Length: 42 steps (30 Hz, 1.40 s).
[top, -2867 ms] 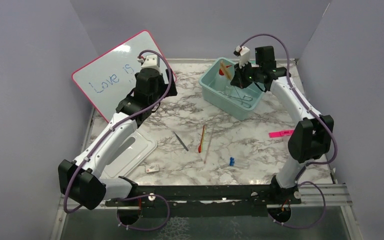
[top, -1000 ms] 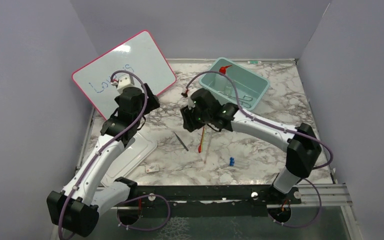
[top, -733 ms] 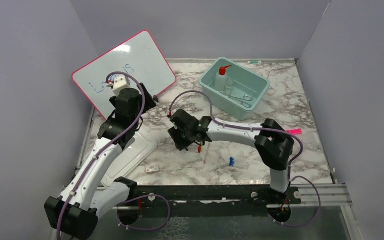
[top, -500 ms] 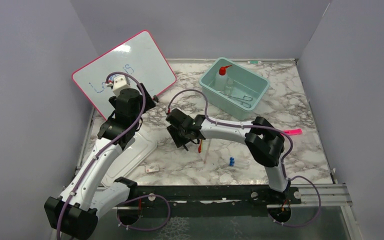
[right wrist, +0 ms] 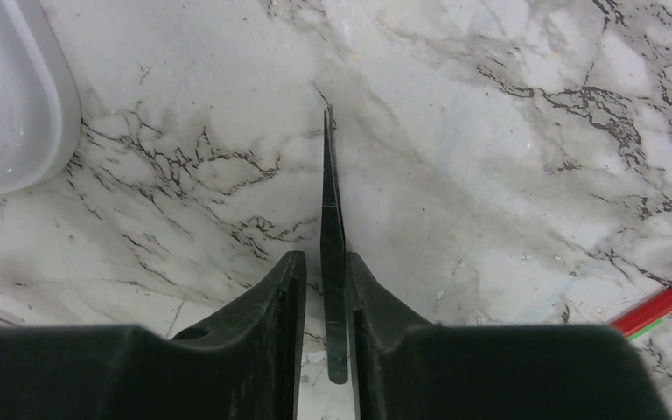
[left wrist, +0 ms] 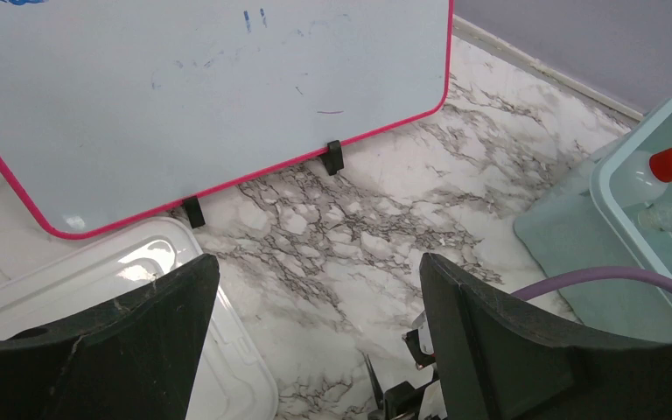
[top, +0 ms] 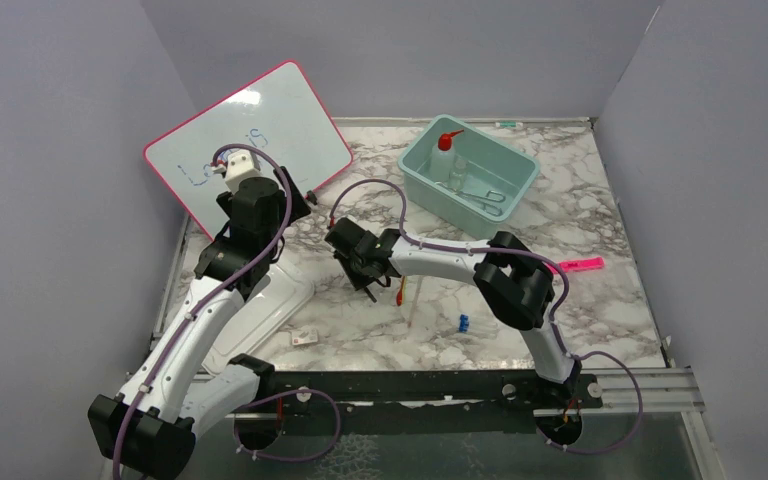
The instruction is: Organize the chemistry lab equipment
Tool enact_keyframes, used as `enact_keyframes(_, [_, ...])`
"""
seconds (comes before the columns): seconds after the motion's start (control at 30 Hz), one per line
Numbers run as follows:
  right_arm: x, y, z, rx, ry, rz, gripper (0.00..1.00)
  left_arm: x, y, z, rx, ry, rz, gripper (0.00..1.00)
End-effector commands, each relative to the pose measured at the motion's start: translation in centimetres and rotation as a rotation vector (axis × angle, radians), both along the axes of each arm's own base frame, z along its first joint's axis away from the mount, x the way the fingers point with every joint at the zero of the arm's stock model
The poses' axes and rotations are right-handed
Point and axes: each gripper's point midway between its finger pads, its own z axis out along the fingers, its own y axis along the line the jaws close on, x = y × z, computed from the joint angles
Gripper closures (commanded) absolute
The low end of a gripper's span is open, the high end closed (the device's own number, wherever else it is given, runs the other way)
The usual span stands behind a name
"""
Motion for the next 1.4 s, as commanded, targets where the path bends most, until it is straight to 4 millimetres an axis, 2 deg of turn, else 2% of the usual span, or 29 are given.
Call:
enact_keyframes(0.0, [-0.2, -1.0, -1.7, -0.064, 0.012, 0.005, 0.76, -0.1, 0.5, 1.0, 0.013, -0.028, 0.015, 0.12])
enact_keyframes(0.13, [-0.4, -0.9, -1.3, -0.049, 0.007, 0.033, 0.91, 0.3, -0.3, 0.7, -0.01, -0.014, -0.006, 0.12])
enact_keyframes(0.27, [0.0, -0.1, 0.7, 0.009, -0.033, 0.064, 0.95, 0.5, -0.4, 1.2, 0.0, -0.019, -0.012, 0.12])
enact_keyframes(0.47, [1.5, -0.2, 5.9, 0.103, -0.122, 0.092, 0.96, 0.7, -0.6, 2.1, -0.003, -0.029, -0.016, 0.12])
enact_keyframes(0.63, [2.6, -1.2, 10.7, 0.182, -0.226, 0.219, 0.96, 1.1, -3.6, 3.6, -0.08, -0.066, -0.15, 0.12])
enact_keyframes(0.77, [5.1, -4.1, 13.9, 0.197, -0.267, 0.194, 0.96, 1.4, -4.4, 5.5, -0.079, -0.108, -0.196, 0.12])
enact_keyframes(0.87, [7.0, -6.6, 17.2, 0.218, -0.325, 0.164, 0.96, 1.6, -4.7, 6.6, -0.06, -0.131, -0.215, 0.12])
enact_keyframes(1.07, [10.7, -12.6, 23.7, 0.275, -0.438, 0.122, 0.96, 2.0, -5.8, 6.5, -0.048, -0.138, -0.272, 0.12])
enact_keyframes(1.27, [14.0, -18.9, 26.2, 0.289, -0.483, 0.056, 0.96, 2.3, -6.5, 5.6, -0.054, -0.118, -0.301, 0.12])
enact_keyframes(1.37, [15.1, -21.4, 26.1, 0.304, -0.467, 0.051, 0.97, 2.3, -6.8, 4.9, -0.064, -0.101, -0.312, 0.12])
